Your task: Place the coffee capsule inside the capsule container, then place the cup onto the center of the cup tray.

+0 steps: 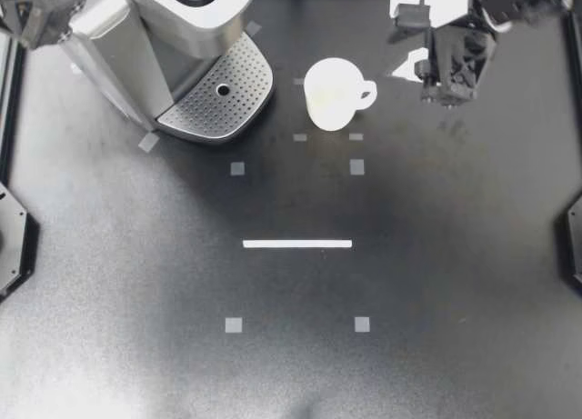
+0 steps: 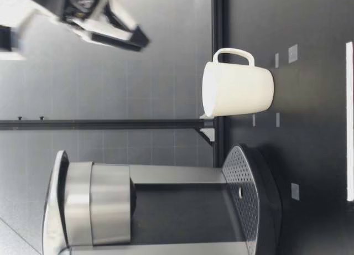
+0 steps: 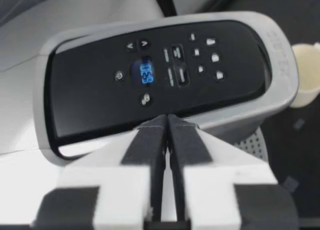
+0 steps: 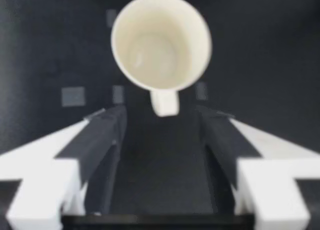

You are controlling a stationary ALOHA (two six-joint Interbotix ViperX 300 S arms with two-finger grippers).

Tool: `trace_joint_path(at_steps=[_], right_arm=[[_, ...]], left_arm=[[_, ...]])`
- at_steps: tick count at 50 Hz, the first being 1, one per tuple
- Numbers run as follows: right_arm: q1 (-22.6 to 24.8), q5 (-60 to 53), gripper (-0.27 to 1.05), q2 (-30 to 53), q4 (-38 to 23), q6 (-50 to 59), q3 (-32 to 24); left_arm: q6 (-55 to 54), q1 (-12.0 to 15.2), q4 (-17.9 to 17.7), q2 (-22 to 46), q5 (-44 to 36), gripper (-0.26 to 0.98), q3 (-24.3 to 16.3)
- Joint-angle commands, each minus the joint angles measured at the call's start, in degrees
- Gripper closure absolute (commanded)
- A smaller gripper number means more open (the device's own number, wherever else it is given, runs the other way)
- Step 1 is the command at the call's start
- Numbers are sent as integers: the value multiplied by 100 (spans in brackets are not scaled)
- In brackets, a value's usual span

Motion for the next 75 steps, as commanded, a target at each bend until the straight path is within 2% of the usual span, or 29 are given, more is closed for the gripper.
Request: trace_joint_path(at_steps=[1, 6, 21, 75], right_arm=[[-176, -88, 22, 149, 492, -396, -9], [-211, -290, 21, 431, 782, -773, 53], [-220, -668, 14, 826, 765, -817, 79], [-220, -932, 13, 1424, 642, -817, 70]], left_arm=[[-18, -9, 18, -141, -79, 61, 9], [-44, -9, 18, -220, -88, 61, 97], [-141, -9, 0, -387, -237, 61, 229], [-167, -9, 18, -483, -536, 61, 483]])
